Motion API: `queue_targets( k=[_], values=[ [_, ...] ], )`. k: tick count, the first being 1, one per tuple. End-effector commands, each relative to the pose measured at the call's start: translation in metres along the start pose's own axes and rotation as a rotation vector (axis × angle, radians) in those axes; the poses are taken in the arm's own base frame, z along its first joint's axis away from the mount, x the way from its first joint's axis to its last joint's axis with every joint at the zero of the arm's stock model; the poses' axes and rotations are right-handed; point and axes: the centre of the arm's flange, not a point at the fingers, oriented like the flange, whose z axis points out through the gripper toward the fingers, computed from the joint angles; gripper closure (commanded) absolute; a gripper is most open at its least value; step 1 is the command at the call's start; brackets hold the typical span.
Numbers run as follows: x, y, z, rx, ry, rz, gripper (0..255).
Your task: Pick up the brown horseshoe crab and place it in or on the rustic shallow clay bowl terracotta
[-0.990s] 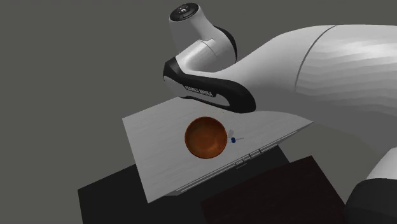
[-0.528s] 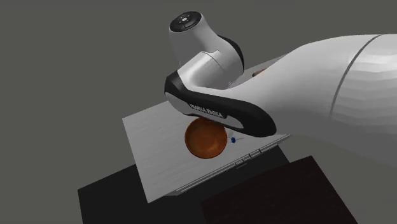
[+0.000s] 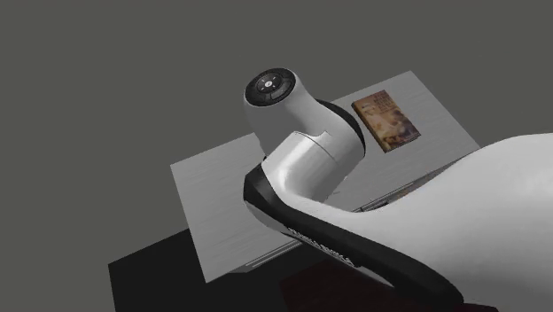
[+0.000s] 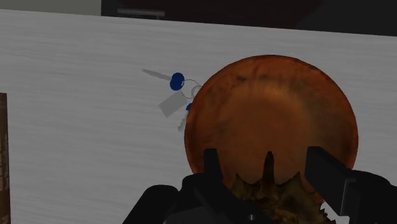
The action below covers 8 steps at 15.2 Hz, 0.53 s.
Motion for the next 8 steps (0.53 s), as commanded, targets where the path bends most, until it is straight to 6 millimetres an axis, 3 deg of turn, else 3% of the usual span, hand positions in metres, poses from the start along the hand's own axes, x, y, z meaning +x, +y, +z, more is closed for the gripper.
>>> queue_targets(
  k=[1, 8],
  values=[
    [-0.027, -0.011, 0.000, 0.000, 0.000, 0.001, 255],
    [-0.023, -0.016, 0.037, 0.000, 0.000, 0.001, 255]
  ],
)
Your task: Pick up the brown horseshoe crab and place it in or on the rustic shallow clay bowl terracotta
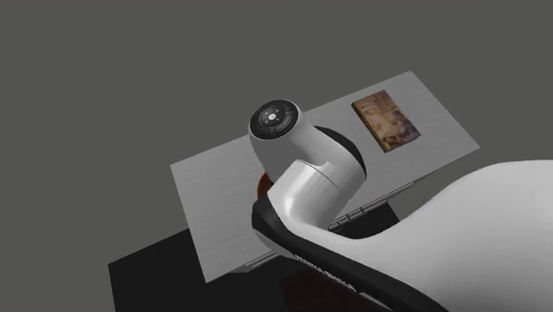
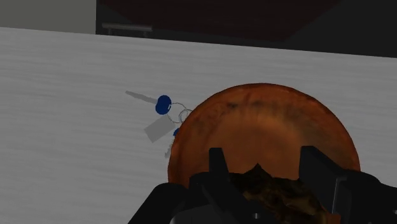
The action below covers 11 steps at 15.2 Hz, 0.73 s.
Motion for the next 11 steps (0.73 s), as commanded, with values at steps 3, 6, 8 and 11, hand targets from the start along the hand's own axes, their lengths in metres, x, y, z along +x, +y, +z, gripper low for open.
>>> queue_targets(
  k=[3, 6, 8, 11],
  values=[
    [0.002, -0.003, 0.021, 0.000, 0.001, 0.000, 255],
    [0.004, -0.006, 0.037, 0.000, 0.001, 0.000, 255],
    [0.004, -0.006, 0.039, 0.000, 0.001, 0.000, 255],
    [0.004, -0.006, 0.039, 0.000, 0.001, 0.000, 255]
  ],
)
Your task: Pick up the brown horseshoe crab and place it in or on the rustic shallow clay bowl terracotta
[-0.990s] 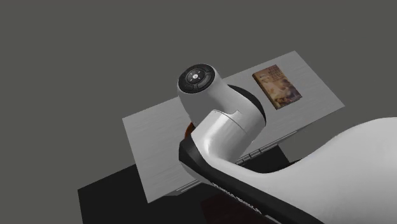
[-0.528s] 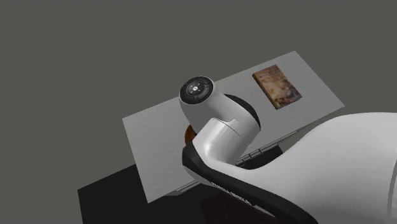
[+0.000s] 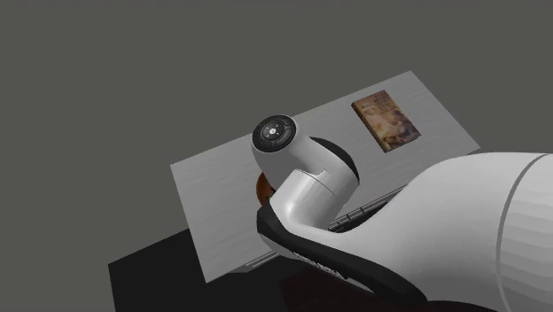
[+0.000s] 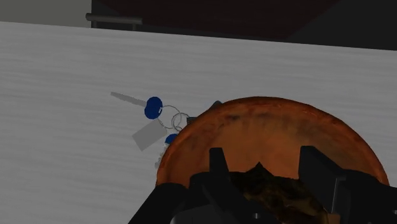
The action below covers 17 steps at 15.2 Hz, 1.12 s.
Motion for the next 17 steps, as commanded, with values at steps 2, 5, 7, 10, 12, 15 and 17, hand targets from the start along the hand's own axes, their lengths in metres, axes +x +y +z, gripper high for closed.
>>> queue_targets(
  k=[2, 5, 7, 10, 12, 15, 17],
  values=[
    [0.000, -0.001, 0.002, 0.000, -0.002, -0.001, 255],
    [0.000, 0.000, 0.002, 0.001, -0.002, -0.001, 0],
    [0.000, 0.000, 0.002, 0.001, -0.002, -0.001, 0],
    [0.000, -0.001, -0.011, 0.000, -0.002, -0.001, 0],
    [0.000, 0.000, -0.038, 0.000, -0.002, -0.001, 0],
    [0.000, 0.000, -0.048, 0.001, -0.002, -0.001, 0],
    [0.000, 0.000, -0.048, 0.000, -0.002, -0.001, 0]
  ],
)
